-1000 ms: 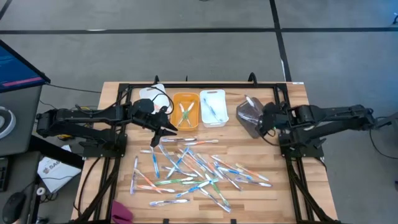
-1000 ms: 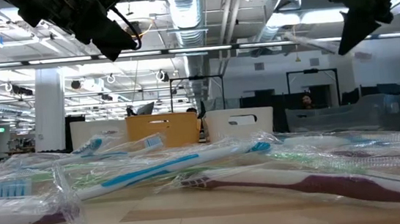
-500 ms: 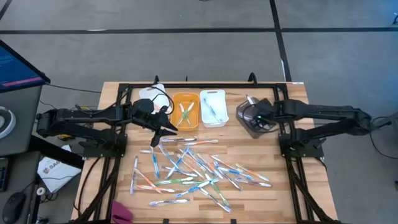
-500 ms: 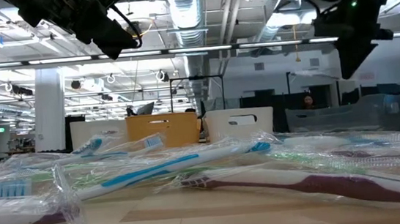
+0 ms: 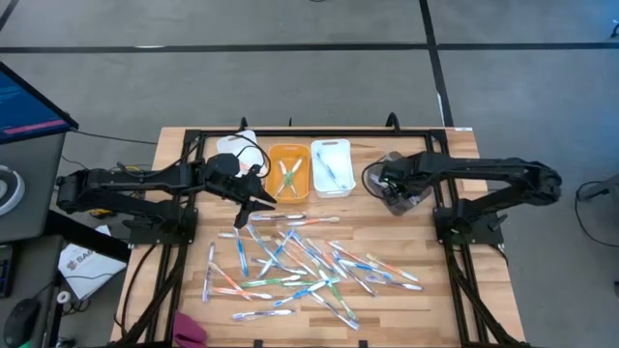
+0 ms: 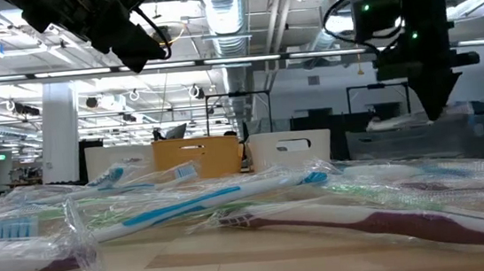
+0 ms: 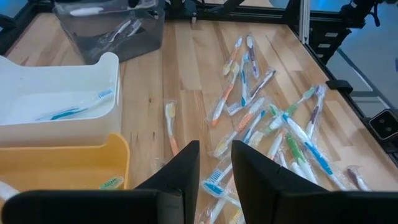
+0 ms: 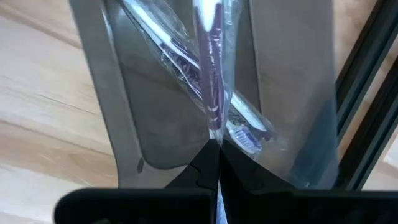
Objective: Pick & Place Toothbrushes
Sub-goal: Put the white violet toothbrush into the black transparent bin
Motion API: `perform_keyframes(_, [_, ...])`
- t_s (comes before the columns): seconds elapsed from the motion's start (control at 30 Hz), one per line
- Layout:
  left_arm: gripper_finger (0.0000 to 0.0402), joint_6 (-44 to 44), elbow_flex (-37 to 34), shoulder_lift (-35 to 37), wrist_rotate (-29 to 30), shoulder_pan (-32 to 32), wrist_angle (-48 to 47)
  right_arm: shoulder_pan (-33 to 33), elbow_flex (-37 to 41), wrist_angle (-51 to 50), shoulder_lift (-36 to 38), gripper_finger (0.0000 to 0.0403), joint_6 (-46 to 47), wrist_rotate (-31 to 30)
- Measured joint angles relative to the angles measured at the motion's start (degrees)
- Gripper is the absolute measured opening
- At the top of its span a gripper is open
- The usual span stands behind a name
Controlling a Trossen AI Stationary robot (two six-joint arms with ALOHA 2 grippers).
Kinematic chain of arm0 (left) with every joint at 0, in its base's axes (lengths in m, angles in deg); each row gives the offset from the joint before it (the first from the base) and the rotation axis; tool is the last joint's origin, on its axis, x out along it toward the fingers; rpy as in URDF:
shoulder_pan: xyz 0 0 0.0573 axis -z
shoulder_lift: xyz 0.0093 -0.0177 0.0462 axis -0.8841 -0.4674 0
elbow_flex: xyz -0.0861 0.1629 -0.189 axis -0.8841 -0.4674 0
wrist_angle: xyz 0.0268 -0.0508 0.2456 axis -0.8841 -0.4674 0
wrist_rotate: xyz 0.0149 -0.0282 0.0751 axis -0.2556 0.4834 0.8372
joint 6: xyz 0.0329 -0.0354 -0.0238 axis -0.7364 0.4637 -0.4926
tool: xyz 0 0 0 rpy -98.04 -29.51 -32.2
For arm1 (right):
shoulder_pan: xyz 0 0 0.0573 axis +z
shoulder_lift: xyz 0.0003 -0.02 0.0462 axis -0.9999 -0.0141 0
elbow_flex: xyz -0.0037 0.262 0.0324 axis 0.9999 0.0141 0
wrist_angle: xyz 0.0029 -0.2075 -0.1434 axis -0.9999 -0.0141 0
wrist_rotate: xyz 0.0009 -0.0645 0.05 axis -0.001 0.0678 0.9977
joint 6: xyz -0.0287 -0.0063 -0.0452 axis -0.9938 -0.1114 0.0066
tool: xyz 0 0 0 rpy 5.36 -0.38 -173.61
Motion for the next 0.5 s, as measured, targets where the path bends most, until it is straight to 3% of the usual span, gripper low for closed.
perform_keyframes(0.3, [0.0088, 0.2, 0.0, 0.0, 0.0, 0.0, -0.2, -3.7, 0.0, 0.5, -6.9, 0.0000, -3.0, 2.5])
perform_keyframes(0.5, [0.0088, 0.1, 0.0, 0.0, 0.0, 0.0, -0.2, -5.3, -0.3, 1.7, -10.6, 0.0005, -12.4, 2.4])
